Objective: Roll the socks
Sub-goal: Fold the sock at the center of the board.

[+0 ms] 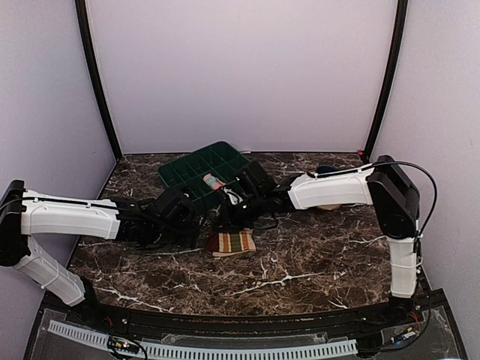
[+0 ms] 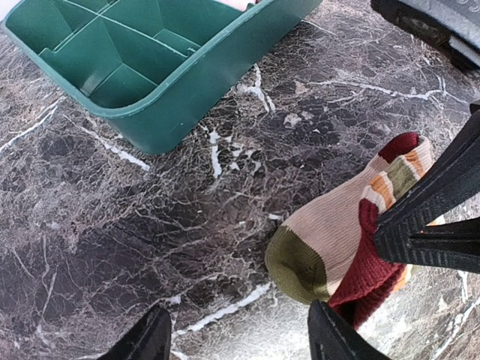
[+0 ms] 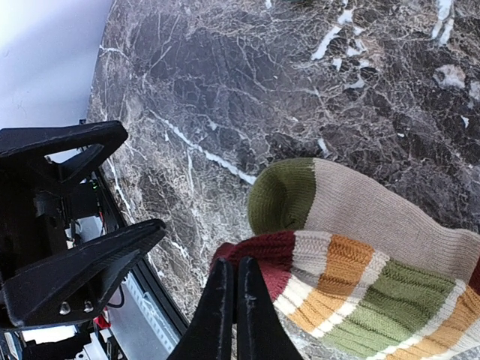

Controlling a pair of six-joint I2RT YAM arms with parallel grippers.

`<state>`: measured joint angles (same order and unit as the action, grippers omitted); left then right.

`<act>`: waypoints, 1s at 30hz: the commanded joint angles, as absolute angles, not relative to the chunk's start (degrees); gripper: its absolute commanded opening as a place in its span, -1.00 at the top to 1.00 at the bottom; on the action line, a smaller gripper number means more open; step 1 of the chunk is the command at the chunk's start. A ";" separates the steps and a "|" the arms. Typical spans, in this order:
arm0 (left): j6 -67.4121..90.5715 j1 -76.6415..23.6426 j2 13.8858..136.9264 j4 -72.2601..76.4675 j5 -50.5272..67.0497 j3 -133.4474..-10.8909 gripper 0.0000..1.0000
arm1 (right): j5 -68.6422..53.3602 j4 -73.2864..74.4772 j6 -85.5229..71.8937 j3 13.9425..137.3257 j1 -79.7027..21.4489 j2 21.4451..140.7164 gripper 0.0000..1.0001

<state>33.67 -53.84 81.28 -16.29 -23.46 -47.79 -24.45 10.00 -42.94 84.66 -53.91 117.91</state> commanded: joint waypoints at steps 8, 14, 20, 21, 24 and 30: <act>32.66 -53.70 81.81 -15.14 -23.37 -47.48 -0.30 | -24.20 10.69 -40.81 87.78 -54.37 121.10 0.95; 32.68 -53.70 82.09 -15.41 -23.29 -48.15 -0.30 | -23.82 11.18 -39.26 88.97 -54.40 121.02 0.16; 31.27 -53.70 82.28 -14.87 -22.76 -49.57 -0.29 | -20.64 12.40 -36.42 88.13 -54.40 117.75 0.08; 30.50 -53.70 82.57 -14.12 -21.92 -49.82 -0.29 | -19.87 12.62 -35.96 87.50 -54.35 116.83 0.07; 28.97 -53.79 84.59 -11.92 -18.53 -51.31 -0.29 | -16.65 12.87 -34.70 84.30 -53.95 113.48 0.07; 25.95 -54.61 90.45 -8.10 -12.64 -55.21 -0.28 | -11.74 11.50 -32.87 76.92 -52.60 107.82 0.08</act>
